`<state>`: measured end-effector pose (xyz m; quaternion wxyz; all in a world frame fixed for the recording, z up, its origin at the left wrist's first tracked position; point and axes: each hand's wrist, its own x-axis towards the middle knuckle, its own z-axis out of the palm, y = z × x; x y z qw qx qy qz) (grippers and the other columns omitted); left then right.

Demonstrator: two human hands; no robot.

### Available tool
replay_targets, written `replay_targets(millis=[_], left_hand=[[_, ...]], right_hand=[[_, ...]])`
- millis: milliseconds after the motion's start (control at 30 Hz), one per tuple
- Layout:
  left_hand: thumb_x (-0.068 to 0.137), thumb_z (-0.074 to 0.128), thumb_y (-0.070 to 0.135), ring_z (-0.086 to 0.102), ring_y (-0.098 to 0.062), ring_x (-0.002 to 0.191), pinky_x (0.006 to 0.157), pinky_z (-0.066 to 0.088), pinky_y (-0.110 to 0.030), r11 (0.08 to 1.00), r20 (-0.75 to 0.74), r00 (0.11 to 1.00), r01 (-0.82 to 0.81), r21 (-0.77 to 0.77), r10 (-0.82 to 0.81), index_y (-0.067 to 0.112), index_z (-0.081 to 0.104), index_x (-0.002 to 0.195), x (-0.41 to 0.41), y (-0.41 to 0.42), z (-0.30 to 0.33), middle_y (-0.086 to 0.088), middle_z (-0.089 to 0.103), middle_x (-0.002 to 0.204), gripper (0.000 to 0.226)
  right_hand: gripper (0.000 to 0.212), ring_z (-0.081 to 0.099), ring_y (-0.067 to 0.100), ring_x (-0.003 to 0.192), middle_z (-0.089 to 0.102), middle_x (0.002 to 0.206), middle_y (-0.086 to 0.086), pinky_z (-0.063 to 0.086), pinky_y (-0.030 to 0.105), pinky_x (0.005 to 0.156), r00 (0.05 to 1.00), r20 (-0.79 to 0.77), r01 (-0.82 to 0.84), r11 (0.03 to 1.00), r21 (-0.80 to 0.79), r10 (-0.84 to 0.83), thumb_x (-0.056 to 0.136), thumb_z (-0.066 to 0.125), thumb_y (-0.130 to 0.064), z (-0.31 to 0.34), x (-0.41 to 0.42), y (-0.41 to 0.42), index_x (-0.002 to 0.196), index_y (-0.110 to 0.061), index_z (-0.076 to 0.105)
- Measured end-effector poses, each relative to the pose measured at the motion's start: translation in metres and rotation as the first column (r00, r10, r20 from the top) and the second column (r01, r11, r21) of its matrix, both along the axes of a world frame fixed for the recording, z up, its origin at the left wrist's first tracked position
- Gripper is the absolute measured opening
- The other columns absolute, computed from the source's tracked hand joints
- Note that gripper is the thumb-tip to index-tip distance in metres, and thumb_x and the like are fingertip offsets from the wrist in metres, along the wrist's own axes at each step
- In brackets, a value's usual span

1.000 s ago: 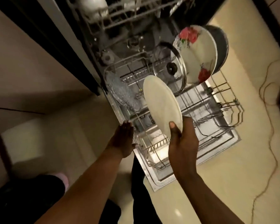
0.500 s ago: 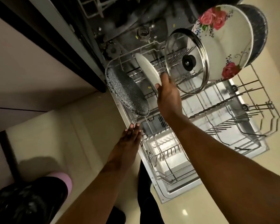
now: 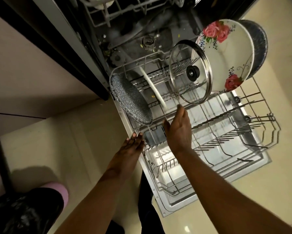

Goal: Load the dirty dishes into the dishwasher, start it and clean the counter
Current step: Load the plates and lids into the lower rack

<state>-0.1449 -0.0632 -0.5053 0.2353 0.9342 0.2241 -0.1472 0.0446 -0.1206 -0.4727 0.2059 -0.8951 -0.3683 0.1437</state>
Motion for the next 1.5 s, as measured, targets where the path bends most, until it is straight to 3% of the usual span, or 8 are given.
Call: replay_targets(millis=[100, 333, 600, 800, 967, 1100, 1267, 1500], left_hand=[[0.092, 0.041, -0.005, -0.007, -0.02, 0.147, 0.12, 0.005, -0.034, 0.997, -0.086, 0.996, 0.009, -0.072, -0.016, 0.019, 0.002, 0.152, 0.002, 0.011, 0.019, 0.001, -0.009, 0.159, 0.075], [0.086, 0.047, 0.007, 0.055, -0.026, 0.116, 0.096, 0.045, -0.036, 1.0, -0.056, 0.998, 0.012, -0.002, -0.012, 0.017, 0.059, 0.117, -0.018, 0.021, 0.115, -0.004, 0.058, 0.123, 0.034], [0.095, 0.048, 0.026, 0.051, -0.023, 0.113, 0.092, 0.04, -0.035, 0.951, -0.001, 0.994, -0.107, 0.29, 0.112, 0.018, 0.056, 0.111, -0.1, 0.069, 0.298, -0.002, 0.057, 0.117, 0.019], [0.052, 0.085, 0.033, 0.065, -0.015, 0.069, 0.059, 0.051, -0.024, 0.871, 0.1, 0.974, -0.226, 0.436, 0.203, 0.024, 0.064, 0.07, -0.202, 0.102, 0.42, 0.007, 0.064, 0.074, 0.029], [0.085, 0.058, 0.022, 0.06, -0.028, 0.096, 0.08, 0.048, -0.038, 0.72, 0.265, 0.901, -0.434, 0.543, 0.343, 0.018, 0.062, 0.094, -0.274, 0.132, 0.512, -0.005, 0.063, 0.1, 0.011], [0.09, 0.051, 0.022, 0.055, -0.024, 0.107, 0.088, 0.043, -0.035, 0.567, 0.369, 0.811, -0.583, 0.582, 0.454, 0.017, 0.06, 0.103, -0.339, 0.147, 0.579, -0.002, 0.061, 0.11, 0.017], [0.088, 0.061, 0.03, 0.057, -0.023, 0.104, 0.084, 0.044, -0.033, 0.415, 0.454, 0.687, -0.715, 0.563, 0.568, 0.018, 0.059, 0.1, -0.415, 0.165, 0.613, 0.0, 0.061, 0.106, 0.017], [0.088, 0.062, 0.033, 0.054, -0.022, 0.111, 0.087, 0.042, -0.032, 0.271, 0.457, 0.546, -0.799, 0.538, 0.702, 0.019, 0.058, 0.112, -0.47, 0.215, 0.614, 0.001, 0.06, 0.114, 0.028]], right_hand=[[0.07, 0.055, 0.031, 0.112, 0.053, 0.128, 0.019, 0.05, 0.041, 0.095, 0.998, 0.011, -0.053, 0.994, -0.1, 0.054, 0.08, 0.075, -0.012, 0.017, -0.029, -0.04, 0.137, -0.001, 0.037], [0.074, 0.061, 0.03, 0.105, 0.059, 0.123, 0.01, 0.054, 0.043, 0.081, 0.957, 0.048, -0.263, 0.928, -0.262, 0.285, 0.066, 0.083, -0.009, 0.087, -0.083, -0.088, 0.13, -0.012, 0.044], [0.064, 0.067, 0.021, 0.082, 0.066, 0.101, 0.003, 0.057, 0.034, 0.064, 0.913, 0.155, -0.325, 0.903, -0.28, 0.376, 0.049, 0.089, -0.009, 0.226, -0.134, -0.041, 0.108, -0.017, 0.064], [0.037, 0.064, 0.024, 0.097, 0.063, 0.117, 0.007, 0.054, 0.036, 0.079, 0.808, 0.204, -0.52, 0.832, -0.19, 0.552, 0.084, 0.056, -0.013, 0.339, -0.202, 0.023, 0.121, -0.014, 0.061], [0.05, 0.063, 0.014, 0.067, 0.064, 0.085, -0.004, 0.051, 0.024, 0.052, 0.654, 0.33, -0.691, 0.715, -0.106, 0.681, 0.053, 0.086, -0.019, 0.409, -0.265, 0.079, 0.1, -0.02, 0.067], [0.041, 0.062, 0.028, 0.088, 0.06, 0.108, 0.008, 0.053, 0.037, 0.071, 0.542, 0.33, -0.82, 0.572, 0.006, 0.773, 0.081, 0.054, -0.019, 0.462, -0.322, 0.116, 0.121, -0.012, 0.058], [0.042, 0.053, 0.026, 0.114, 0.054, 0.126, 0.008, 0.046, 0.035, 0.096, 0.424, 0.434, -0.897, 0.433, 0.084, 0.795, 0.093, 0.052, -0.017, 0.512, -0.367, 0.172, 0.134, -0.01, 0.049], [0.035, 0.058, 0.023, 0.104, 0.057, 0.121, 0.004, 0.05, 0.034, 0.086, 0.391, 0.483, -0.92, 0.349, 0.178, 0.784, 0.093, 0.056, -0.018, 0.541, -0.404, 0.266, 0.128, -0.014, 0.052]])
